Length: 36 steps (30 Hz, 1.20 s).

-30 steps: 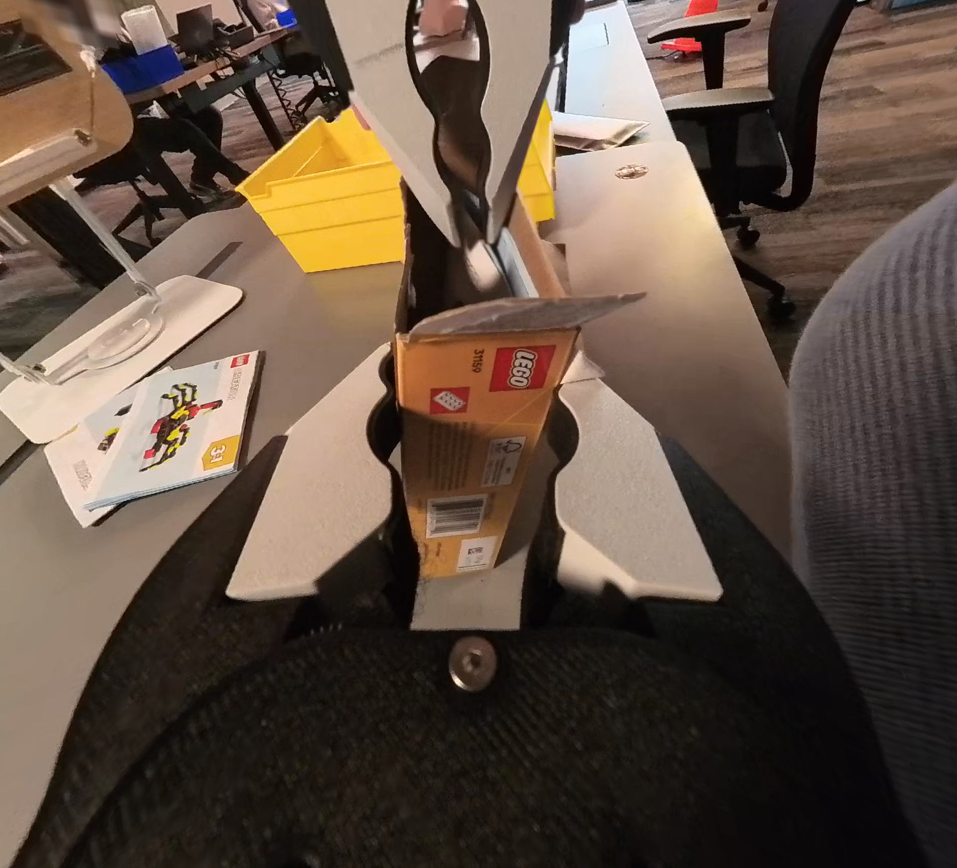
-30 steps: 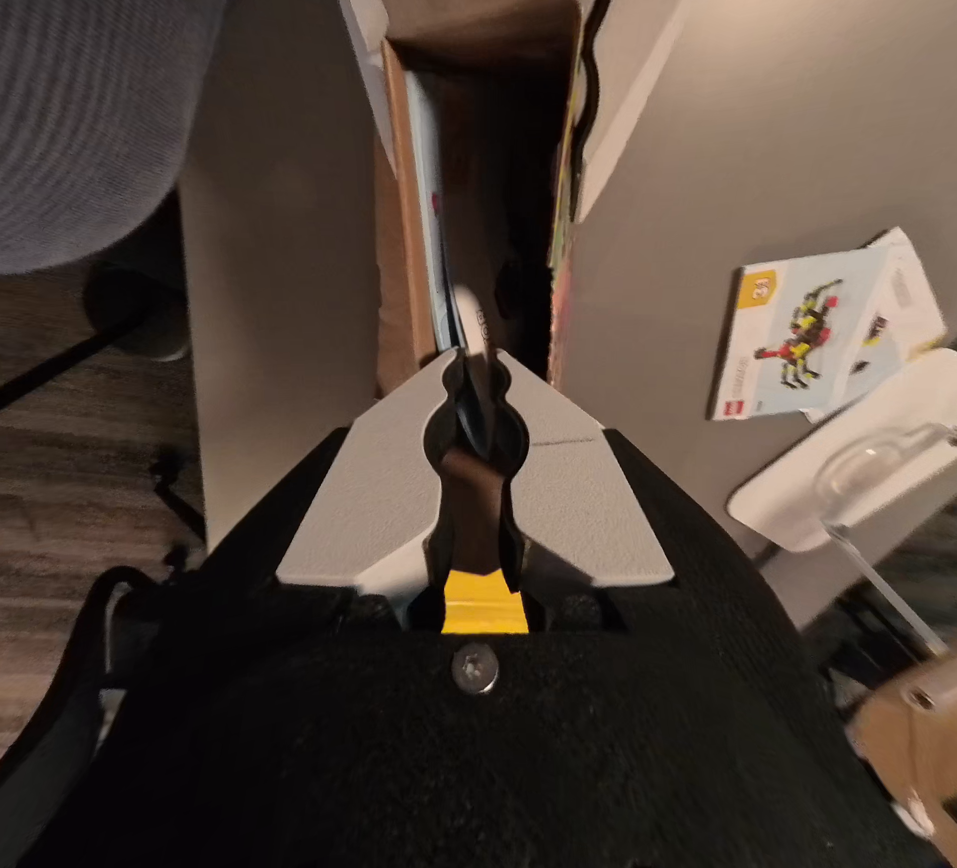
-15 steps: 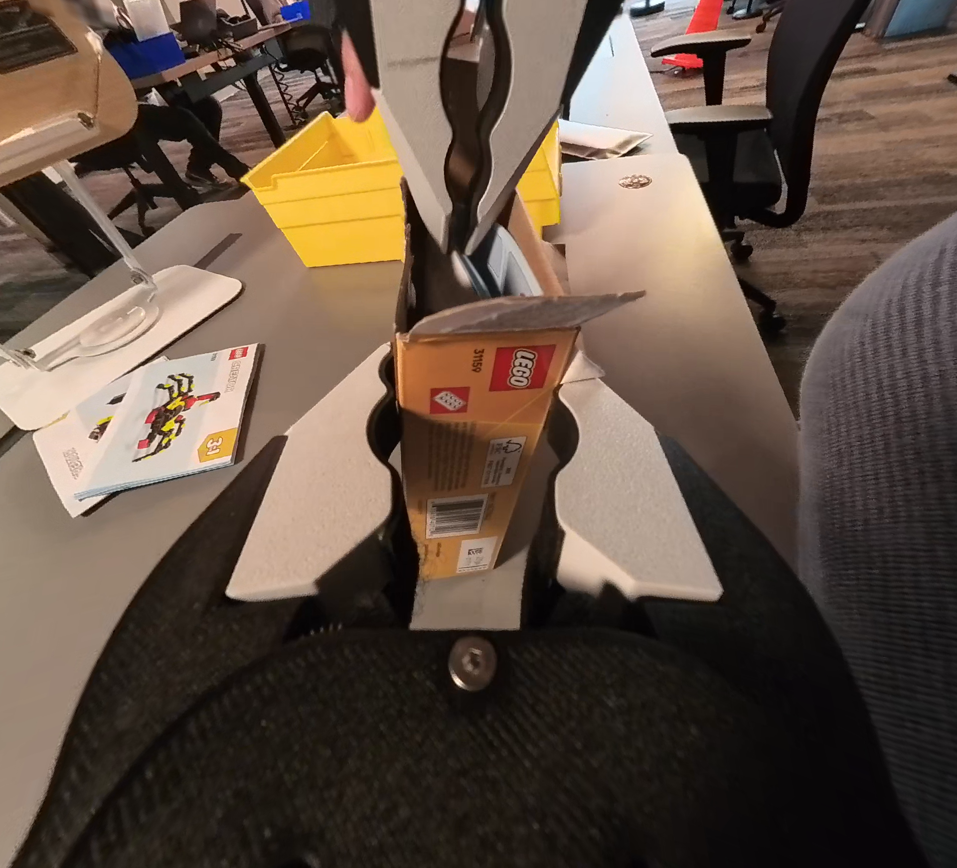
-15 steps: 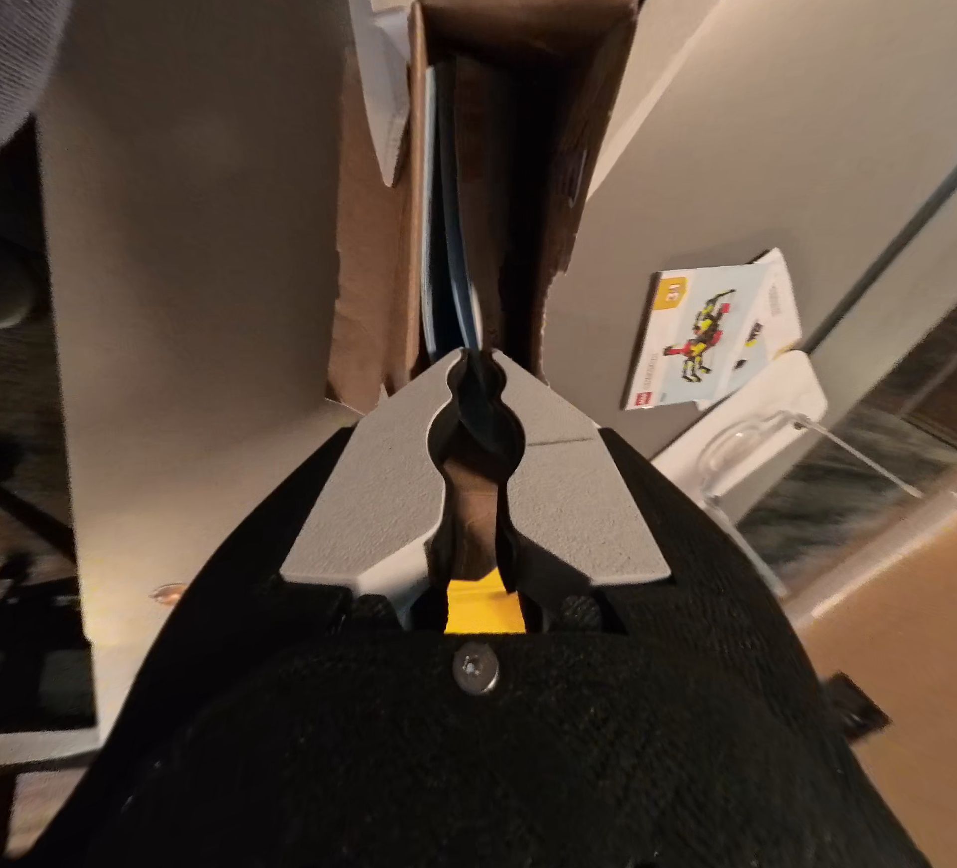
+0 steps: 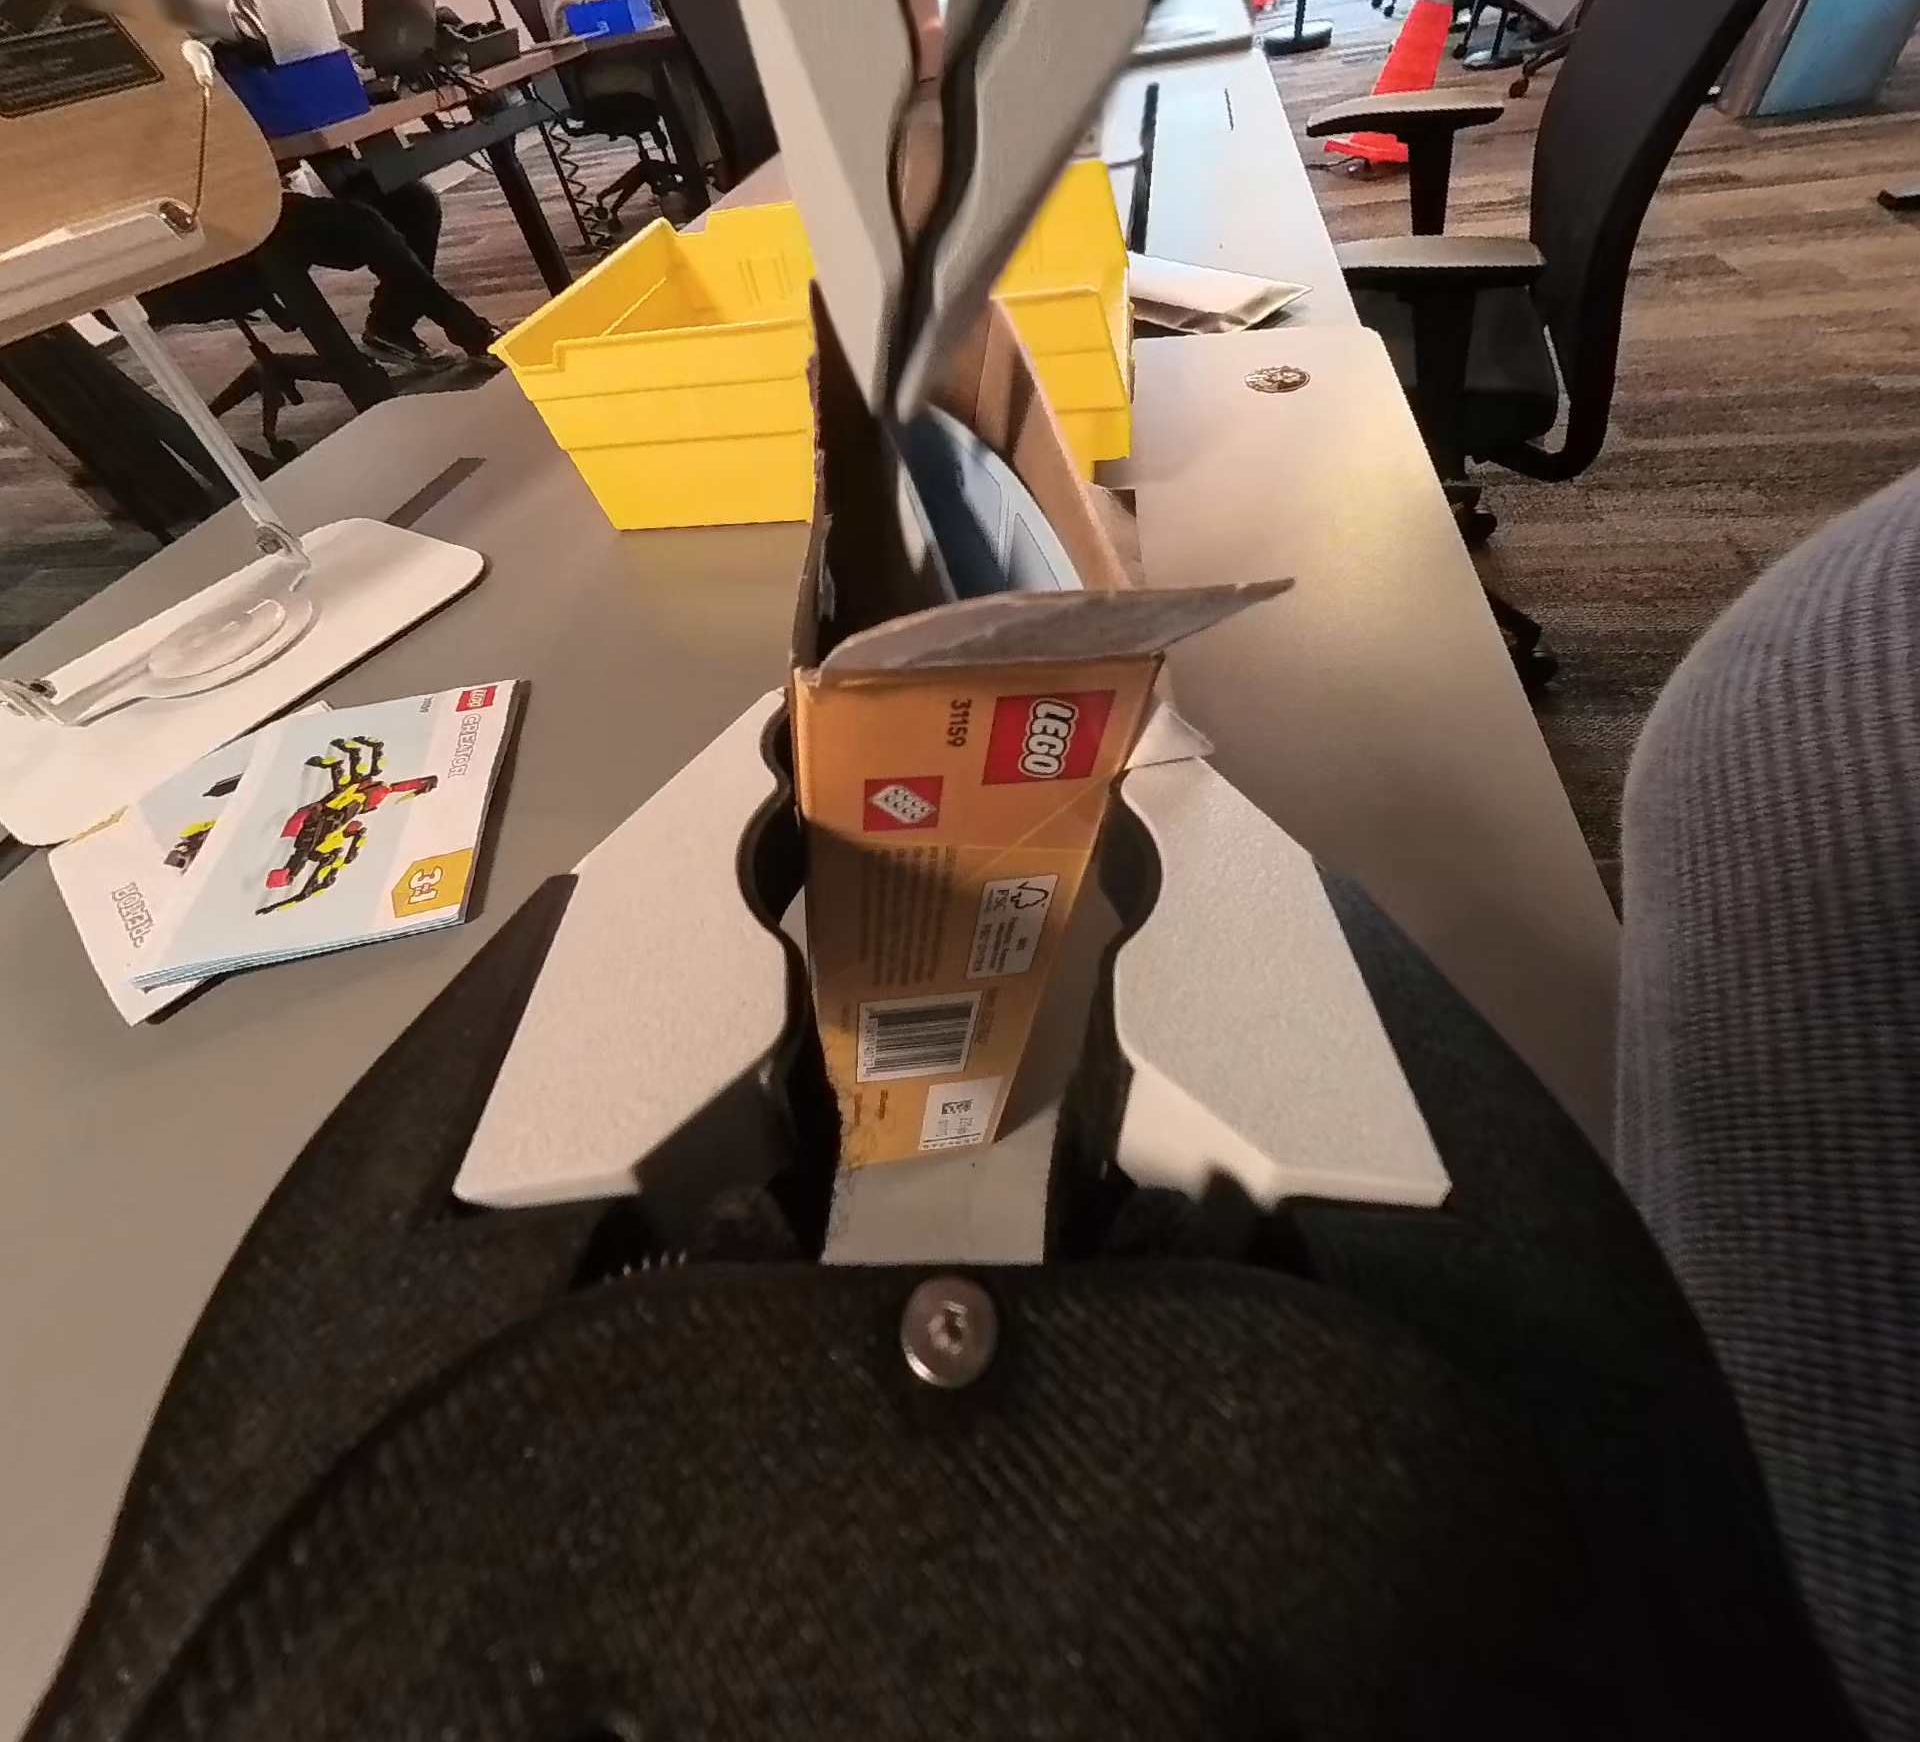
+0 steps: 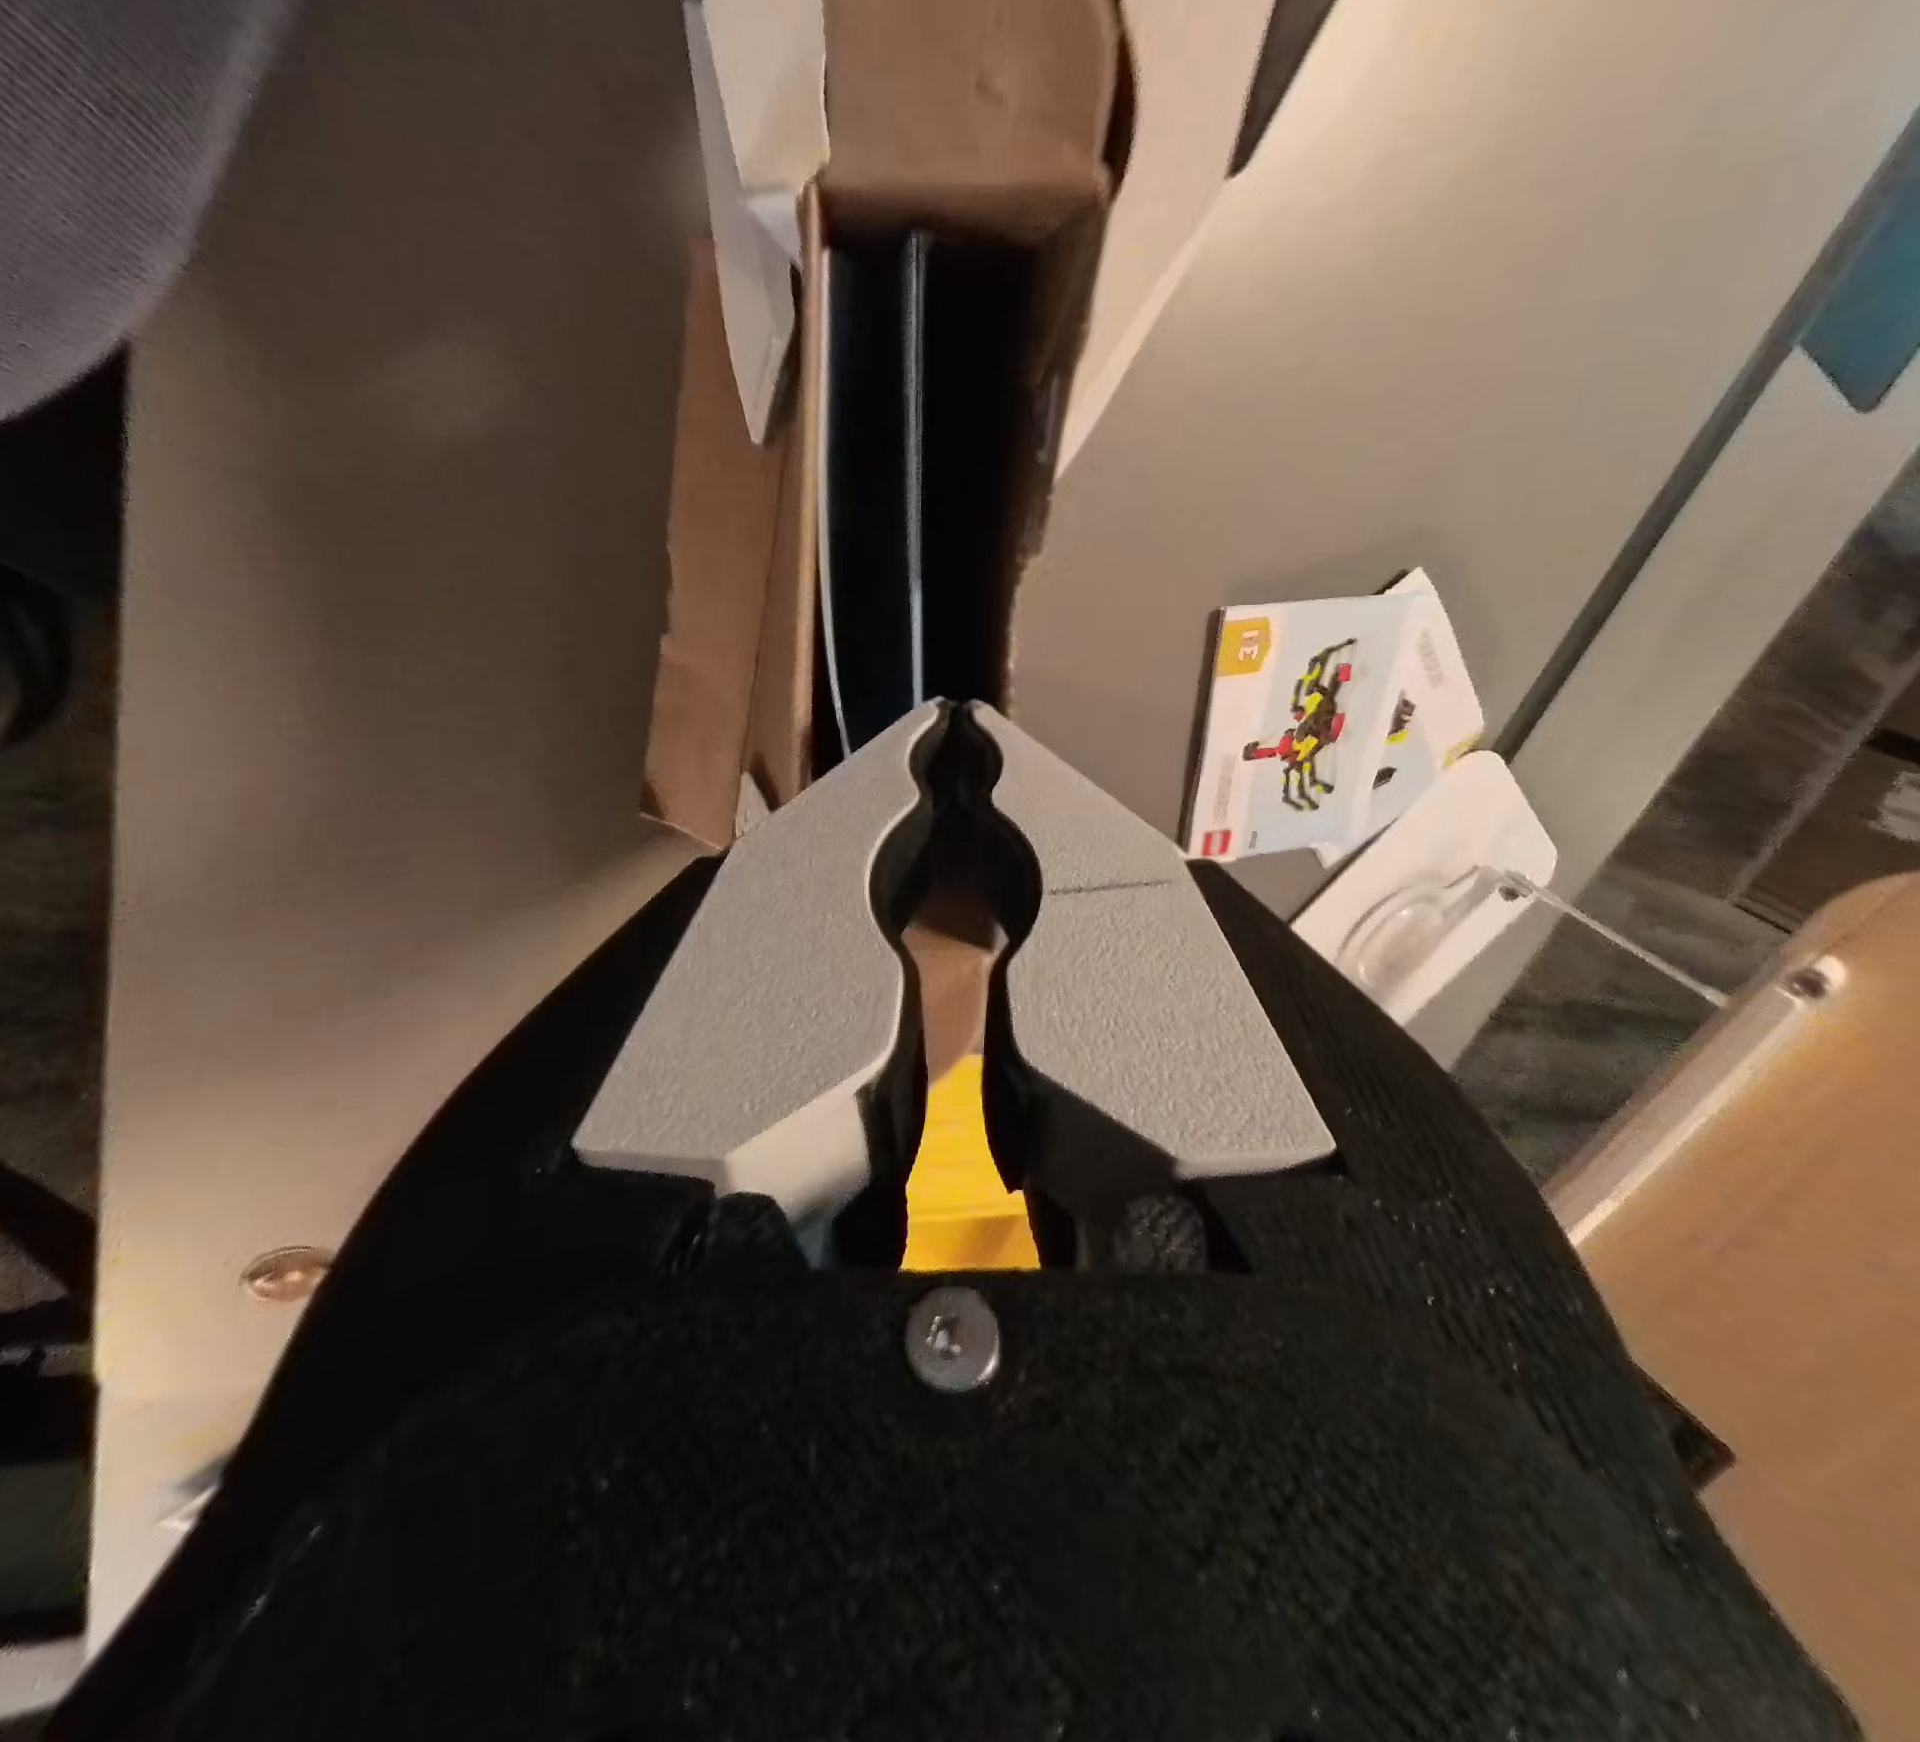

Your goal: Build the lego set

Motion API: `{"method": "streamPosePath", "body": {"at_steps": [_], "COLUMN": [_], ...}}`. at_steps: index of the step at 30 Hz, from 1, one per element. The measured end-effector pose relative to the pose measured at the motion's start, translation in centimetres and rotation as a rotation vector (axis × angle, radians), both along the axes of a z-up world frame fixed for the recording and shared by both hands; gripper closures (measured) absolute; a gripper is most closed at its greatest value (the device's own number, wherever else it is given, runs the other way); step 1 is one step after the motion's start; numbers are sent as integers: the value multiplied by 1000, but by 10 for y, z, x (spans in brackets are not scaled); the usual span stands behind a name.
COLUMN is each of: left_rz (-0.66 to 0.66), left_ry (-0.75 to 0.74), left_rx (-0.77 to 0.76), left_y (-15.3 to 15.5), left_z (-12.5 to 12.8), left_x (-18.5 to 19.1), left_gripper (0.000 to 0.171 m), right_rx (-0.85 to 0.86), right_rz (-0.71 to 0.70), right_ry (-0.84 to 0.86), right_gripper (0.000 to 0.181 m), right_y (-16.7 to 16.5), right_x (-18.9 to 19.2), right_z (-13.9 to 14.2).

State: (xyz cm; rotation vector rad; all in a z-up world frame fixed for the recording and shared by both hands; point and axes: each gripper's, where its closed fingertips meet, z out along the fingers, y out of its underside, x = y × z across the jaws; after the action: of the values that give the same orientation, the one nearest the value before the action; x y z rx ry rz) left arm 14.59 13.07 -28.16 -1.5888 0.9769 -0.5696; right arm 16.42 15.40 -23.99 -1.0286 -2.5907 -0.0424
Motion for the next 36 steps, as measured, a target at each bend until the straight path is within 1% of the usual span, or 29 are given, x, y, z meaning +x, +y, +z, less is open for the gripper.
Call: {"method": "streamPosePath", "body": {"at_steps": [4,6,7,9,10,12,14,15,20,23,28,31,34,36], "left_rz": [1,2,1,1,0,-1,0,-1,-3,-4,-10,-15,-11,-9], "left_ry": [-6,-5,-3,2,4,4,3,3,13,13,19,34,35,26], "left_rx": [-6,-7,-5,0,2,4,3,4,14,14,21,37,37,28], "left_y": [1,1,0,0,-1,-1,-1,-1,-2,-2,-3,-5,-5,-4], "left_z": [0,0,0,0,0,0,0,0,0,0,0,-1,-1,-1], "left_x": [-1,-1,0,0,0,1,0,0,2,1,2,4,4,3], "left_gripper": [116,116,116,117,116,116,116,116,116,116,116,116,116,117], "right_rx": [-100,-188,-191,-147,-126,-119,-133,-134,-146,-135,-41,-23,8,12], "right_rz": [-14,-82,-100,-104,-100,-81,-71,-68,-48,-35,2,18,57,82], "right_ry": [44,15,7,-30,-58,-97,-107,-108,-142,-174,-229,-259,-257,-260], "right_gripper": [181,181,181,181,179,167,159,162,164,171,181,181,181,181], "right_y": [-10,-16,-15,-9,-7,-9,-14,-15,-17,-16,-8,-7,-5,-5], "right_x": [-3,0,-1,2,5,7,4,3,5,9,14,16,15,16], "right_z": [41,46,44,28,18,2,-9,-11,-13,-16,-34,-41,-40,-33]}}
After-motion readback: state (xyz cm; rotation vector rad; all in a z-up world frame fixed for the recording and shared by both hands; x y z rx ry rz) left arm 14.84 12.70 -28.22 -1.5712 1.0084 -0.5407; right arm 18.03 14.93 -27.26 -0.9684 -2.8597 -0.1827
